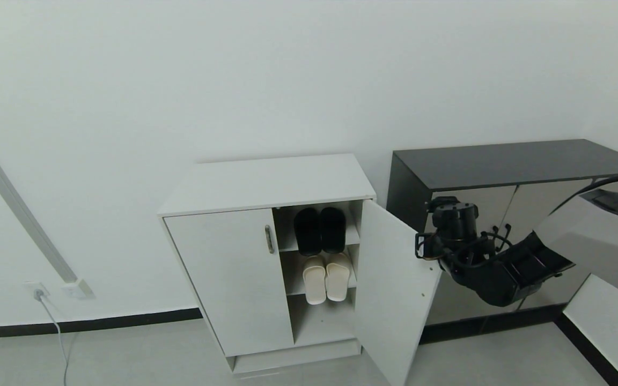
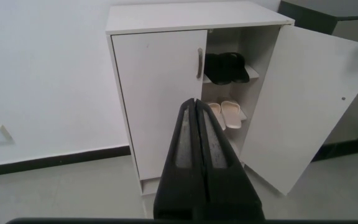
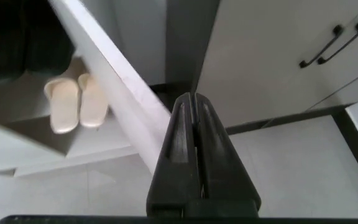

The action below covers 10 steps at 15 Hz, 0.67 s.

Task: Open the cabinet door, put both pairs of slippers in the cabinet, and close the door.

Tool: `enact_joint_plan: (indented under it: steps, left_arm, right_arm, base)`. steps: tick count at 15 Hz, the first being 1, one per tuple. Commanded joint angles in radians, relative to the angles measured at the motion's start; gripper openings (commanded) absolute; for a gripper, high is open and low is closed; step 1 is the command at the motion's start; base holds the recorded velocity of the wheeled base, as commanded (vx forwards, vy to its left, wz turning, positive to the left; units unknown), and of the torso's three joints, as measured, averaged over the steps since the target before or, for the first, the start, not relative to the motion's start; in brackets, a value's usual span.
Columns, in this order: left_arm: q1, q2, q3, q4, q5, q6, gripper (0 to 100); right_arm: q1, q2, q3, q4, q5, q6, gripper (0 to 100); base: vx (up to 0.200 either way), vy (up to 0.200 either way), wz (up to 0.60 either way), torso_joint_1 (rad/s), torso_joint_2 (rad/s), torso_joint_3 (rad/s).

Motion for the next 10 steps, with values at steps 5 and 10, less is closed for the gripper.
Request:
enact_joint_plan:
  steps: [5, 10]
  left_arm:
    - [-0.001, 0.001, 0.000, 0.000, -0.001, 0.000, 0]
    - [-0.001, 0.001, 0.000, 0.000, -0.001, 0.000, 0]
  right_arm:
    - [0.174, -0.089, 0.104, 0.000, -0.001, 0.032, 0]
    - [0.280, -0.140, 0.172, -0.013, 0.008, 0.046, 0]
  base:
    - [0.000, 0.000, 0.00, 0.000, 0.00, 0.000]
    - [0.000, 0.000, 0.00, 0.000, 0.00, 0.000]
